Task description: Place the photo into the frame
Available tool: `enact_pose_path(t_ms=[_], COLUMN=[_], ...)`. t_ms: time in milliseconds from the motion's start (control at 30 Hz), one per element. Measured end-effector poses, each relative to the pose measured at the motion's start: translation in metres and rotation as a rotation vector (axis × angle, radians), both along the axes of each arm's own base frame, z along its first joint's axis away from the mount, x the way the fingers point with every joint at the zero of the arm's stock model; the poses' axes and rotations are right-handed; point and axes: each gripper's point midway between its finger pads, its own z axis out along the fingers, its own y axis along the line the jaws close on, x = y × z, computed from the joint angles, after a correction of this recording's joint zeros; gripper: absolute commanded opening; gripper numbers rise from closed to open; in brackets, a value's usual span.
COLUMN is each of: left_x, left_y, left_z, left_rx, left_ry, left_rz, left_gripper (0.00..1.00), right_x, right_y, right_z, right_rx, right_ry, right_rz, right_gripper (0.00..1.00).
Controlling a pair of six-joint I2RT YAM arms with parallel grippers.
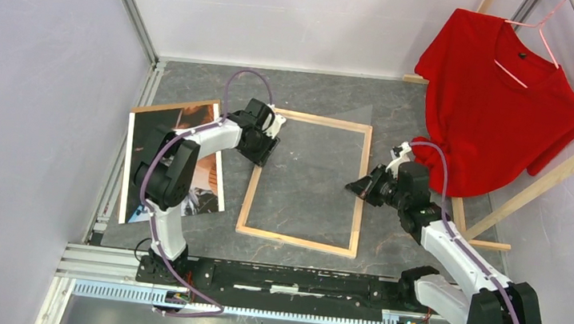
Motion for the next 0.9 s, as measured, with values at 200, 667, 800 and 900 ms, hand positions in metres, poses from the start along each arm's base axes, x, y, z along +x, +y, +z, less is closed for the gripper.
enact_pose_path(t_ms=[200,667,800,900], left_x=[0.0,-0.003,-0.003,-0.003], left_y=[0.023,0.035,0.036,0.037], left_z=[0.001,0.002,0.002,0.002], left_rx=[0.036,0.066,0.069,0.071], left_ry=[-0.021,-0.036,-0.038,-0.038], left_rz=[0.048,0.033,0.028,0.025], left_gripper=[0.52,0.52,0.52,0.52], right_x=[0.004,0.021,0.036,0.042], right_y=[0.003,0.002,-0.006,-0.007], right_z=[-0.004,-0.032,-0.036,-0.042], right_rx=[0.0,-0.015,-0.012,0.01], right_ry=[-0.004,0.062,0.054,0.061], right_rz=[0.014,0.063,0.043,0.045], right_gripper=[0.27,0.47,0.45,0.44])
